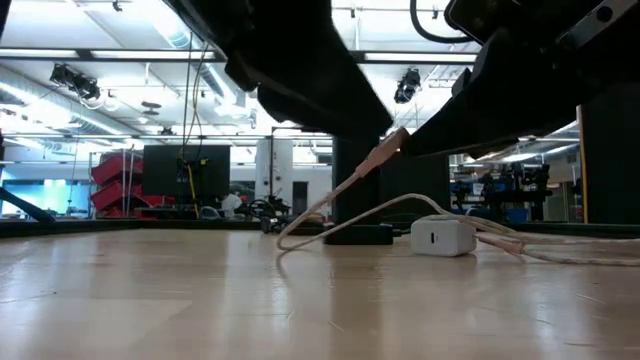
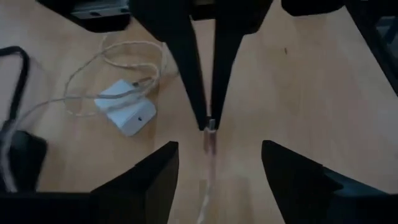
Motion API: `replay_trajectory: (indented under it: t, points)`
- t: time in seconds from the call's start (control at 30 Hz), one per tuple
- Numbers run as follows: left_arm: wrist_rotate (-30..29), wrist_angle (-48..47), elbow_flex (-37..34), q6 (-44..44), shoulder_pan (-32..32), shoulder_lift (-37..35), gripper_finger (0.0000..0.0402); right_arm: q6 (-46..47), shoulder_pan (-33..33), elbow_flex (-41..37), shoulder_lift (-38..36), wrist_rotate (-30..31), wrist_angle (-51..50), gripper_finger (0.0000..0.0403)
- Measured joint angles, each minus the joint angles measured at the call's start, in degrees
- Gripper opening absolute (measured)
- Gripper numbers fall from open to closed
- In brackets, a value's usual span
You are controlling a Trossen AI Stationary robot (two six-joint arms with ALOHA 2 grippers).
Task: Plug in charger
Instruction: Insert the charger cable into the charger adapter
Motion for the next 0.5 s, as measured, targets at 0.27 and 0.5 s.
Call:
replay_trajectory:
  t: [0.27,0.5]
  points:
    - [0.3,0.0,0.0,-0.2,1.3,1.0,0.0208,0.0,0.0,0.0,0.0,-0.2,0.0,0.0000]
    - [2.3,-0.7,0.1,-0.5,2.3,2.3,0.0146,-0.1,-0.1,0.0,0.0,-1.0,0.2,0.0000]
